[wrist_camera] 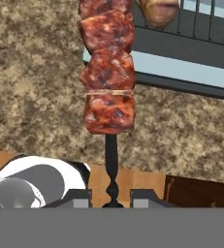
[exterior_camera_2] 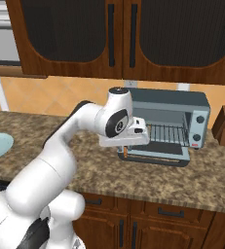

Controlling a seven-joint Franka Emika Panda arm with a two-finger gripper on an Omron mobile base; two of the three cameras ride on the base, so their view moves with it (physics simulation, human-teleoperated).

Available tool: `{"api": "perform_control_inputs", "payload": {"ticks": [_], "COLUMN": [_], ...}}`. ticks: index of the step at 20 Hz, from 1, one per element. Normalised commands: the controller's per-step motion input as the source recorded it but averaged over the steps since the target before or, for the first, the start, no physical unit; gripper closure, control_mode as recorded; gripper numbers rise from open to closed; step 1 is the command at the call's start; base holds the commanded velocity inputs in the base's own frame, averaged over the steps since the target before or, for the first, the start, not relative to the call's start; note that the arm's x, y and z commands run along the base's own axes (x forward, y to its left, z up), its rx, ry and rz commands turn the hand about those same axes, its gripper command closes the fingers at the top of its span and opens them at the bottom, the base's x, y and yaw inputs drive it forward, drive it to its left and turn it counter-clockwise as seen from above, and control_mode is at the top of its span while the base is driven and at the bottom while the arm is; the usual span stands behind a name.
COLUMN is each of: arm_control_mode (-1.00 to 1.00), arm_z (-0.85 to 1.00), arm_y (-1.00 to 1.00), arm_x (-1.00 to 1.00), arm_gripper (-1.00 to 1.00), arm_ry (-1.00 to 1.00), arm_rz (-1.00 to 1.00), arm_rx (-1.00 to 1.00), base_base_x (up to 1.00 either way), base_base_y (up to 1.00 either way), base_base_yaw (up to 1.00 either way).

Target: Pick up the kebab skewer and baguette bread, and place them inside the toaster oven. Close the toaster oven door and start by setting the timer.

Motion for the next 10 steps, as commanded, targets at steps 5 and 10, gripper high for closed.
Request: {"api": "perform_control_inputs", "payload": {"ticks": [5,10], "arm_control_mode": [-1.0,-1.0], "arm_z": [0.0,0.03], "arm_y": [-0.98,-0.68], "arm_x": [0.05,0.44], "arm_gripper": [1.0,1.0], "arm_ry": [0.0,0.02], "arm_rz": [0.12,0.04], "arm_rx": [-0.08,-0.05], "base_base_x": [0.0,0.0], "base_base_y": [0.0,0.0], "base_base_yaw": [0.0,0.0]}}
